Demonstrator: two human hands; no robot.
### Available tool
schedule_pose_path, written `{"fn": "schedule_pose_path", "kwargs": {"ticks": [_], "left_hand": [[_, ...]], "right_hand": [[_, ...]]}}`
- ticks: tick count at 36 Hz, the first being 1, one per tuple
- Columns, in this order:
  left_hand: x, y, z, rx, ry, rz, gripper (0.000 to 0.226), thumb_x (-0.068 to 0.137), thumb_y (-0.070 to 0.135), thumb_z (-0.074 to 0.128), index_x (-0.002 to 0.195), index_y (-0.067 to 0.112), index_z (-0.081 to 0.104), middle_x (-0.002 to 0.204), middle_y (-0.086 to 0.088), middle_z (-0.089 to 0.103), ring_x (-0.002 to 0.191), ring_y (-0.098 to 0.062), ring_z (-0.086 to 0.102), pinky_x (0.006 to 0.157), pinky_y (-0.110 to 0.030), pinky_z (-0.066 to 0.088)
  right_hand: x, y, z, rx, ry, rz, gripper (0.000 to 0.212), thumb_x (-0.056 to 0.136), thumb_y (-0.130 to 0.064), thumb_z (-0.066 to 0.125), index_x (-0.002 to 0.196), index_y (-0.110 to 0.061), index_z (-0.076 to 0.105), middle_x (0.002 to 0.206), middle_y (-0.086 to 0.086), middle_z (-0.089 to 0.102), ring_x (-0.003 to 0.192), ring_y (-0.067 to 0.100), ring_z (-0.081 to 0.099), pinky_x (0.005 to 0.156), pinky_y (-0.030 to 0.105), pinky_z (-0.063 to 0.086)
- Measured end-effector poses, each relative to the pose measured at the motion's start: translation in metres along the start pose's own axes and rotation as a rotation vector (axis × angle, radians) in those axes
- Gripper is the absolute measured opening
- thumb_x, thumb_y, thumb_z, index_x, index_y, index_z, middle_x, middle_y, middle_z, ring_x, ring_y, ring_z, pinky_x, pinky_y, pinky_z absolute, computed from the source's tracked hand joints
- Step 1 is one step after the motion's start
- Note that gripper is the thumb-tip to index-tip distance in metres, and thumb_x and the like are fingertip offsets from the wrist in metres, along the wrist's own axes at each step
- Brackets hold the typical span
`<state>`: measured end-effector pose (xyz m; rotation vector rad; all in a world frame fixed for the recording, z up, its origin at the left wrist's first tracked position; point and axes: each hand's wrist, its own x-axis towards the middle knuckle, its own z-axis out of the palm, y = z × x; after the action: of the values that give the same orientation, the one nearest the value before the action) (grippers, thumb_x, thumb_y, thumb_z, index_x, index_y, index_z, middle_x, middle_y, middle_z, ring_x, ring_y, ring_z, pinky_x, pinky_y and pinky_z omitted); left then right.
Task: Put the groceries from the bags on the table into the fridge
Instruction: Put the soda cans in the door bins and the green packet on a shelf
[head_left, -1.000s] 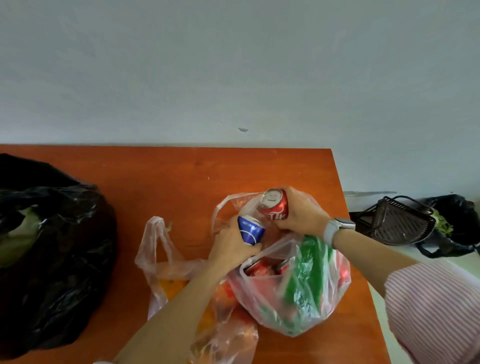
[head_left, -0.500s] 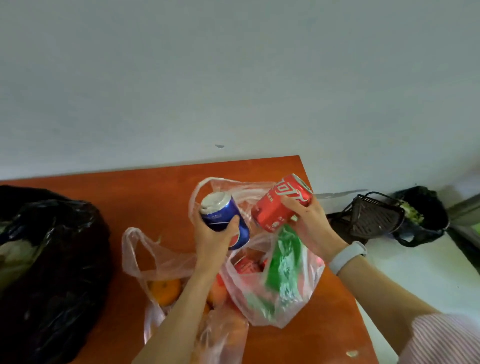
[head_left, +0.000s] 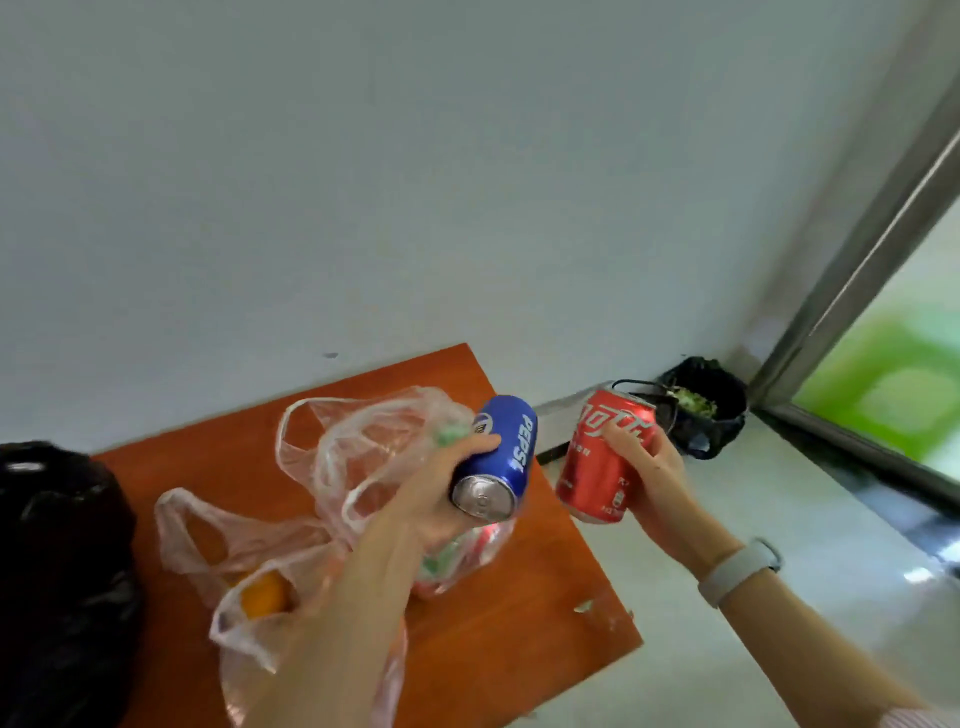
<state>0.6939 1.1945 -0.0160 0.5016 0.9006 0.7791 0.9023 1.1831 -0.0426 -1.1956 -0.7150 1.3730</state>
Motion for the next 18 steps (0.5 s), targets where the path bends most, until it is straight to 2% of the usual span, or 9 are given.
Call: {"fn": "schedule_pose_path", "kwargs": {"ticks": [3, 5, 7, 8, 10, 12, 14, 16, 18], "left_hand": [[0.001, -0.042, 0.059, 0.325, -0.049, 0.055, 0.061, 0.064, 0.013, 0.073, 0.120, 0.013, 0.049, 0.099, -0.012, 0.063, 0.072, -0.023, 0.066, 0.059, -0.032, 0.055], [-0.001, -0.076, 0.098, 0.611, -0.051, 0.194, 0.065, 0.063, 0.014, 0.077, 0.120, 0.023, 0.047, 0.107, -0.004, 0.059, 0.082, -0.020, 0.066, 0.058, -0.029, 0.055], [-0.008, -0.112, 0.138, 0.866, -0.096, 0.313, 0.066, 0.064, 0.016, 0.079, 0.119, 0.026, 0.043, 0.111, 0.003, 0.054, 0.088, -0.018, 0.063, 0.052, -0.024, 0.052], [-0.011, -0.131, 0.157, 0.957, -0.127, 0.376, 0.064, 0.066, 0.016, 0.080, 0.117, 0.027, 0.042, 0.111, 0.004, 0.052, 0.089, -0.016, 0.062, 0.052, -0.023, 0.052], [-0.017, -0.169, 0.195, 1.113, -0.185, 0.539, 0.062, 0.063, 0.018, 0.081, 0.110, 0.030, 0.043, 0.111, 0.004, 0.049, 0.090, -0.009, 0.059, 0.063, -0.020, 0.053], [-0.025, -0.206, 0.233, 1.177, -0.277, 0.678, 0.060, 0.060, 0.019, 0.081, 0.105, 0.032, 0.043, 0.111, 0.005, 0.045, 0.093, -0.005, 0.054, 0.072, -0.013, 0.049], [-0.037, -0.242, 0.271, 1.179, -0.394, 0.709, 0.060, 0.060, 0.019, 0.081, 0.105, 0.030, 0.043, 0.108, 0.004, 0.045, 0.093, -0.008, 0.055, 0.073, -0.015, 0.050], [-0.051, -0.276, 0.310, 1.151, -0.514, 0.688, 0.063, 0.062, 0.016, 0.081, 0.108, 0.027, 0.040, 0.105, 0.006, 0.048, 0.090, -0.008, 0.058, 0.072, -0.021, 0.055], [-0.067, -0.310, 0.348, 1.110, -0.638, 0.659, 0.066, 0.063, 0.012, 0.081, 0.110, 0.027, 0.037, 0.102, 0.014, 0.048, 0.088, -0.006, 0.060, 0.071, -0.021, 0.056]], "right_hand": [[-0.050, -0.015, -0.061, -0.061, 0.083, -0.083, 0.080, 0.053, -0.037, 0.079, 0.123, -0.014, 0.048, 0.113, 0.011, 0.063, 0.098, 0.025, 0.064, 0.078, 0.039, 0.054], [-0.088, -0.023, -0.105, -0.124, 0.150, -0.138, 0.071, 0.058, -0.029, 0.083, 0.119, -0.015, 0.050, 0.109, 0.009, 0.064, 0.094, 0.022, 0.065, 0.077, 0.036, 0.053], [-0.130, -0.029, -0.149, -0.181, 0.233, -0.194, 0.053, 0.069, -0.017, 0.076, 0.115, -0.016, 0.049, 0.105, 0.007, 0.063, 0.089, 0.016, 0.064, 0.073, 0.028, 0.052], [-0.152, -0.031, -0.172, -0.208, 0.281, -0.213, 0.048, 0.073, -0.012, 0.072, 0.114, -0.016, 0.048, 0.104, 0.006, 0.062, 0.088, 0.013, 0.063, 0.070, 0.023, 0.052], [-0.198, -0.034, -0.215, -0.258, 0.373, -0.233, 0.052, 0.073, -0.010, 0.075, 0.117, -0.015, 0.047, 0.105, 0.004, 0.062, 0.087, 0.009, 0.063, 0.065, 0.017, 0.052], [-0.245, -0.037, -0.255, -0.302, 0.473, -0.248, 0.065, 0.061, -0.025, 0.082, 0.117, -0.019, 0.049, 0.105, 0.001, 0.063, 0.086, 0.006, 0.064, 0.065, 0.015, 0.051], [-0.291, -0.037, -0.291, -0.297, 0.594, -0.247, 0.069, 0.052, -0.036, 0.081, 0.112, -0.029, 0.050, 0.105, -0.003, 0.064, 0.089, 0.006, 0.065, 0.074, 0.022, 0.052], [-0.335, -0.036, -0.324, -0.284, 0.711, -0.251, 0.067, 0.057, -0.029, 0.084, 0.113, -0.031, 0.048, 0.109, -0.002, 0.063, 0.095, 0.012, 0.063, 0.084, 0.032, 0.051], [-0.378, -0.036, -0.352, -0.238, 0.819, -0.264, 0.071, 0.058, -0.028, 0.085, 0.116, -0.030, 0.046, 0.112, 0.001, 0.062, 0.099, 0.018, 0.062, 0.087, 0.038, 0.051]]}}
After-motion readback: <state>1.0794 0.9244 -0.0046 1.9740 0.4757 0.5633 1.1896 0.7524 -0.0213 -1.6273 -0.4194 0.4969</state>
